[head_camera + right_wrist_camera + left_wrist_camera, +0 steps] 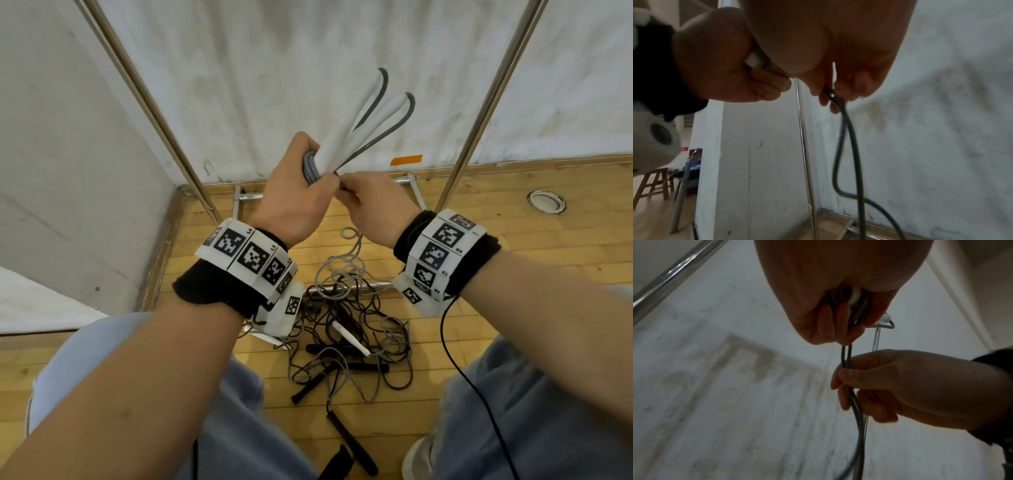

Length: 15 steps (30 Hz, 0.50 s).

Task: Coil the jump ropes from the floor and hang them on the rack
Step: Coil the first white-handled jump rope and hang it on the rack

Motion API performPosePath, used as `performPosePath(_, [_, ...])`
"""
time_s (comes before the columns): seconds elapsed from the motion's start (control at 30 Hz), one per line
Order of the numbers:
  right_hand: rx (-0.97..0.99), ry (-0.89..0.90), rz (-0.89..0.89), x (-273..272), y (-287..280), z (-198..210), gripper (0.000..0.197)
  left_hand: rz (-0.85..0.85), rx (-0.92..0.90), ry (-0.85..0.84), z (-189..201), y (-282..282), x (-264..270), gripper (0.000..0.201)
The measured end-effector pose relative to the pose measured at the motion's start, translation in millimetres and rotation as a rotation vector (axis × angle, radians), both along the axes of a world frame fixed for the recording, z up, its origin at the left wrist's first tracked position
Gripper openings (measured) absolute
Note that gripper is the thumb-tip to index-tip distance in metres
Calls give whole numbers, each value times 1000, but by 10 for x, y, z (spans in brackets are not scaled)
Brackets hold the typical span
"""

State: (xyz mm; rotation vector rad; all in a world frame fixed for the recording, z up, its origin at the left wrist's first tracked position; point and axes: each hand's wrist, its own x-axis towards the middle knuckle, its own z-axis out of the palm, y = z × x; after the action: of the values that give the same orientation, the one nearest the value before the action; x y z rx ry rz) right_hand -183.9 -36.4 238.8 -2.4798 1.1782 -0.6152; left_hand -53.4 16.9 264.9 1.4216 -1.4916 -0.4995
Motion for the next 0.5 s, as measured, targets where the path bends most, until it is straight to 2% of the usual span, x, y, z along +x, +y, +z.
performPosePath(0.13, [320,-241,63,27,79,104,19,-41,-47,10,82,68,-2,31])
performPosePath(0.2, [443,-274,144,16,106,162,15,-40,-75,14,116,101,24,28])
performPosePath(0.27, [471,-249,184,-22,82,221,15,-8,-110,6,128,118,63,28])
performPosePath(0.33, [413,-246,149,-53,60,268,23,46,-117,-44,124,121,122,28])
performPosePath(0.43, [418,-276,51,-62,58,280,33,166,-72,-142,84,81,256,24])
performPosePath(0.5, [435,-219,52,-29,94,254,36,233,-18,-204,27,31,347,22])
